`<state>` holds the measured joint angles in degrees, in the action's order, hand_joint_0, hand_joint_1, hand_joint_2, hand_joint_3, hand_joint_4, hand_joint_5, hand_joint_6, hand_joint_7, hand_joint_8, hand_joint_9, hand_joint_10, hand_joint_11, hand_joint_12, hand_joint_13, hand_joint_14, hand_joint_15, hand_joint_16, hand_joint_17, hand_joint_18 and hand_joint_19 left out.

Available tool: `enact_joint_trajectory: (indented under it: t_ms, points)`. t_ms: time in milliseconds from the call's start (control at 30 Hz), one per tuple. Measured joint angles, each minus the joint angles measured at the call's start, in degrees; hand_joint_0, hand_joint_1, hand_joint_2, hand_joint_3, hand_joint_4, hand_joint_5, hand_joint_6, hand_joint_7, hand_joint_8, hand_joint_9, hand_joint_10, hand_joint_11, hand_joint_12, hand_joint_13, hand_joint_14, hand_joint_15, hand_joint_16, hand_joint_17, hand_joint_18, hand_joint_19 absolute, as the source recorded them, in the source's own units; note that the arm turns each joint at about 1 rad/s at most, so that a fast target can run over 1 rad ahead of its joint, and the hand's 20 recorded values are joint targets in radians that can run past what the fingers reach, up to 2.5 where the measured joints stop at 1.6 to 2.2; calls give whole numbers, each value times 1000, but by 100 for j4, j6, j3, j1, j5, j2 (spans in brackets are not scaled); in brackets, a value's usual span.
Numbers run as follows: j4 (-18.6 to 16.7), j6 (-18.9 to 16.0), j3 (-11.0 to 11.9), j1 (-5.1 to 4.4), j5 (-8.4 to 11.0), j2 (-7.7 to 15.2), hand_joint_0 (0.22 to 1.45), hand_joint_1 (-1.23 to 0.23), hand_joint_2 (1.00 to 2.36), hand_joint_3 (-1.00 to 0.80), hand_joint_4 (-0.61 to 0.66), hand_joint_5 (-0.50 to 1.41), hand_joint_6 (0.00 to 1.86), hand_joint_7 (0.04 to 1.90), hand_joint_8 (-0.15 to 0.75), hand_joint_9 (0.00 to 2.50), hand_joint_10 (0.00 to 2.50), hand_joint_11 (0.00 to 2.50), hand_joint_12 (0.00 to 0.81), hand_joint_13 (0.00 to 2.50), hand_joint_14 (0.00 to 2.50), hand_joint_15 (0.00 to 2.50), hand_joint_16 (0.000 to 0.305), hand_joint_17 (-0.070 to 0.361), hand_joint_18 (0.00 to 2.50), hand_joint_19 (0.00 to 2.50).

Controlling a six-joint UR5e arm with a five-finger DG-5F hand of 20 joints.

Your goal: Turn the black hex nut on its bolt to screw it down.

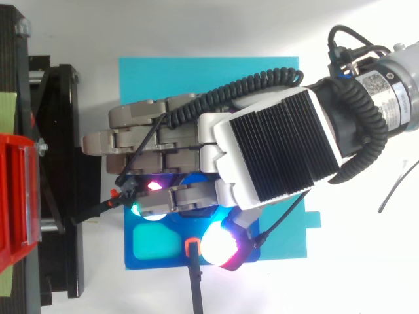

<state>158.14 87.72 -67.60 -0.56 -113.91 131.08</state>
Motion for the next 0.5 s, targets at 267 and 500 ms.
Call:
enact_joint_trajectory:
  t_ms: [267, 500]
  points:
    - [14, -1, -1, 0, 0, -1, 452, -543, 1000, -500, 334, -108, 507, 1260, 327, 582, 4, 160, 396, 232, 0, 0, 59, 133, 299, 154]
    - [-5, -1, -2, -4, 0, 2, 453, -543, 1000, -500, 335, -108, 506, 1260, 327, 583, 4, 160, 396, 233, 0, 0, 59, 133, 299, 147]
